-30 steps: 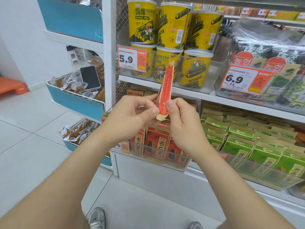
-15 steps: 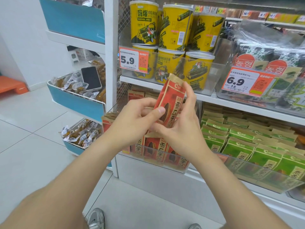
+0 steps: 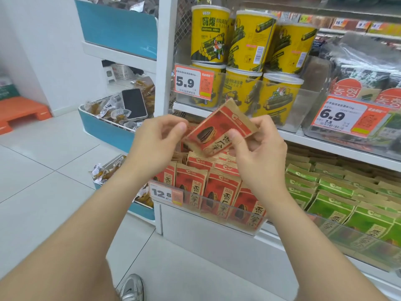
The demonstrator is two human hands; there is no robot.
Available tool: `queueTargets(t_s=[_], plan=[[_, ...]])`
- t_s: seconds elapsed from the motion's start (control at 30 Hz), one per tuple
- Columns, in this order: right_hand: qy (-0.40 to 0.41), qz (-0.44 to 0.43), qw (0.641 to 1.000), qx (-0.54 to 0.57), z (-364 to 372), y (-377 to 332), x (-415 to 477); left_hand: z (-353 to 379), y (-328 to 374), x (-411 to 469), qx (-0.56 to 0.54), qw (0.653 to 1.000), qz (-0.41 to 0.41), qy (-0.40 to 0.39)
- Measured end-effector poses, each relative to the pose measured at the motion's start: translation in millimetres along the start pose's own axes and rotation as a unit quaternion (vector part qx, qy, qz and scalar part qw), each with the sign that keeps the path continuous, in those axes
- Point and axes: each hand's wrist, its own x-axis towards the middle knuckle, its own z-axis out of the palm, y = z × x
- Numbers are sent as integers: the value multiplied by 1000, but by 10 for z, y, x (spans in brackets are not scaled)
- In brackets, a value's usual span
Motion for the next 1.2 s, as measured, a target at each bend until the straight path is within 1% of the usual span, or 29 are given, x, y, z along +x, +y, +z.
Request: queueTargets(t_s=[0.03, 0.07, 0.13, 0.2, 0.33, 0.4, 0.47, 0.53, 0.63, 0.73, 0.77, 0.87, 0.97, 1.03, 1.13, 1.2], plan=[[23, -6, 1000, -9, 54, 18, 23, -50, -72, 51, 54, 998, -8, 32], [40, -12, 999, -20, 111, 35, 49, -93, -144, 93, 96, 994, -24, 45], [46, -25, 997, -49, 229, 49, 103, -143, -275, 153, 145, 987, -70, 27], [21, -41, 996, -82, 358, 70, 157, -138, -375, 187, 180, 979, -97, -10], [-69, -31, 988, -138, 661, 110, 231, -56, -468, 227, 254, 957, -100, -101], [-95, -22, 981, -165, 806, 170, 280, -47, -530, 265, 262, 951, -107, -124], [-119, -14, 970, -212, 939, 234, 335, -69, -603, 295, 266, 950, -100, -129], [-135, -28, 948, -288, 1045, 262, 399, -100, -689, 320, 261, 954, -89, -122], [-163, -77, 893, -412, 1173, 225, 507, -144, -771, 331, 251, 958, -82, -115], [-229, -68, 846, -477, 1320, 228, 566, -168, -822, 349, 234, 963, -88, -103], [-248, -50, 838, -483, 1365, 268, 570, -163, -826, 353, 227, 965, -93, -98], [-285, 21, 837, -466, 1411, 378, 619, -110, -837, 352, 184, 973, -117, -82], [-343, 66, 847, -402, 1387, 338, 733, -63, -840, 351, 138, 977, -147, -73], [-375, 91, 846, -369, 1377, 273, 777, -49, -864, 360, 116, 977, -166, -68], [-365, 87, 850, -369, 1402, 287, 790, -34, -866, 358, 114, 976, -175, -53], [-357, 67, 844, -395, 1431, 344, 805, -17, -871, 356, 120, 977, -169, -40]])
